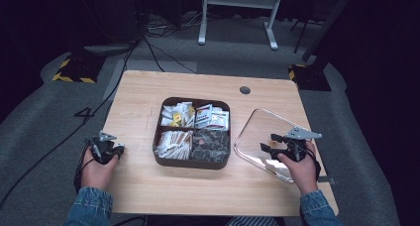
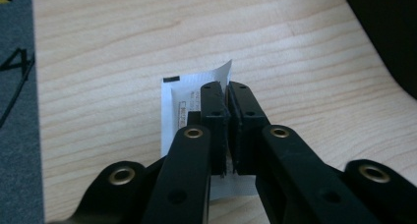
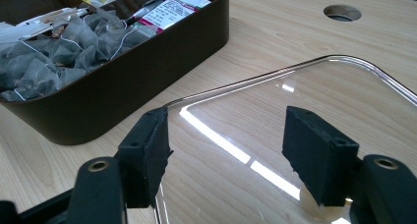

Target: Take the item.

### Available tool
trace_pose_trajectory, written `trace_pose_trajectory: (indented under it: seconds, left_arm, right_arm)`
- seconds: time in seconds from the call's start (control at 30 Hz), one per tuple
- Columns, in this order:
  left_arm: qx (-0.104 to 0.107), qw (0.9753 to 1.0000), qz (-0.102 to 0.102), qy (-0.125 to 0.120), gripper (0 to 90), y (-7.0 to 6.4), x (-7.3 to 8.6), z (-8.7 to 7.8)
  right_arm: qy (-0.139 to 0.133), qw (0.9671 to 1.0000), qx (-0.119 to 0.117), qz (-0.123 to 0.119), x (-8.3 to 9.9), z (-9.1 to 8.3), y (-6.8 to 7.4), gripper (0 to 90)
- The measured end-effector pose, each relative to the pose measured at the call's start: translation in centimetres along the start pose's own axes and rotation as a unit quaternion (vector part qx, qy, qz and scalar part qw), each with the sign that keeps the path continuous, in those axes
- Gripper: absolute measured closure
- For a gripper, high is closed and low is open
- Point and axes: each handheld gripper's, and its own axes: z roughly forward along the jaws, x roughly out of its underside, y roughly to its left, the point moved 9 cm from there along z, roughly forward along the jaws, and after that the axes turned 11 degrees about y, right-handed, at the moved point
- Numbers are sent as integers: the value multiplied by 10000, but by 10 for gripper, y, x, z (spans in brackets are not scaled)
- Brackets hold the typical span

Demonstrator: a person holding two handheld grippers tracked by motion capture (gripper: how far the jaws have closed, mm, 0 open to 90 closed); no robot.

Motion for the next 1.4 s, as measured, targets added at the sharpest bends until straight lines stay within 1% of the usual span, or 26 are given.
trace_pose_trajectory:
  seconds: [0.03,0.1,0.13,0.17,0.23,0.3,0.33,0.37,0.4,0.47,0.5,0.53,0.57,0.6,0.67,0.7,0.73,0.83,0.87,0.97,1.03,1.1,1.23,1.27,1.33,1.4]
  left_arm:
    - [10,10000,16,33,849,0,0,1]
    - [73,10000,-7,17,787,-2,0,2]
    - [73,10000,-7,17,730,-2,0,2]
    - [72,10000,-31,-6,730,-3,-1,3]
    - [60,10000,-59,-23,541,-4,-3,4]
    - [18,10000,-65,-26,401,-4,-3,6]
    - [18,10000,-65,-26,391,-4,-3,6]
    - [117,9999,-83,-59,377,-6,-4,5]
    - [185,9997,-112,-97,374,-8,-5,4]
    - [236,9996,-116,-136,374,-9,-6,2]
    - [374,9989,-160,-247,376,-11,-8,-1]
    - [374,9989,-160,-247,376,-11,-8,-1]
    - [469,9981,-228,-339,376,-13,-10,-4]
    - [469,9981,-228,-339,376,-13,-10,-4]
    - [449,9977,-209,-467,380,-13,-13,-11]
    - [468,9972,-224,-532,385,-13,-15,-15]
    - [494,9963,-215,-664,401,-14,-18,-21]
    - [539,9946,-215,-861,423,-16,-23,-30]
    - [539,9946,-215,-861,426,-16,-23,-30]
    - [545,9928,-230,-1044,430,-17,-27,-38]
    - [545,9924,-244,-1079,429,-18,-28,-40]
    - [569,9909,-256,-1191,429,-20,-30,-45]
    - [602,9899,-263,-1260,426,-23,-32,-47]
    - [631,9894,-270,-1279,423,-24,-32,-49]
    - [686,9875,-291,-1390,415,-27,-34,-54]
    - [693,9871,-296,-1415,413,-28,-35,-56]
  right_arm:
    - [0,10000,0,0,0,0,0,351]
    - [3,10000,2,0,0,0,0,351]
    - [3,10000,2,0,0,0,0,351]
    - [5,10000,1,-2,0,0,0,350]
    - [7,10000,-3,-1,0,0,0,350]
    - [11,10000,-13,-5,0,0,0,349]
    - [11,10000,-13,-5,0,0,0,349]
    - [15,10000,-12,-10,0,0,0,349]
    - [11,10000,-10,-9,0,0,0,349]
    - [9,10000,-10,-10,0,0,0,348]
    - [10,10000,-8,-6,0,0,0,348]
    - [10,10000,-8,-6,0,0,0,348]
    - [13,10000,-8,-3,0,0,0,348]
    - [13,10000,-8,-3,0,0,0,348]
    - [11,10000,-11,-8,0,0,0,348]
    - [6,10000,-10,-9,0,0,0,348]
    - [-7,10000,-14,1,-1,0,0,348]
    - [4,10000,-14,2,0,0,0,347]
    - [13,10000,-14,4,0,0,0,346]
    - [18,10000,-13,18,1,1,-1,346]
    - [8,10000,-4,19,1,0,-1,346]
    - [-3,10000,5,30,0,0,-2,346]
    - [-25,10000,19,40,0,-1,-4,346]
    - [-26,10000,23,48,0,-1,-5,345]
    - [-31,9999,36,90,0,-2,-6,345]
    - [-38,9999,47,82,1,-2,-7,345]
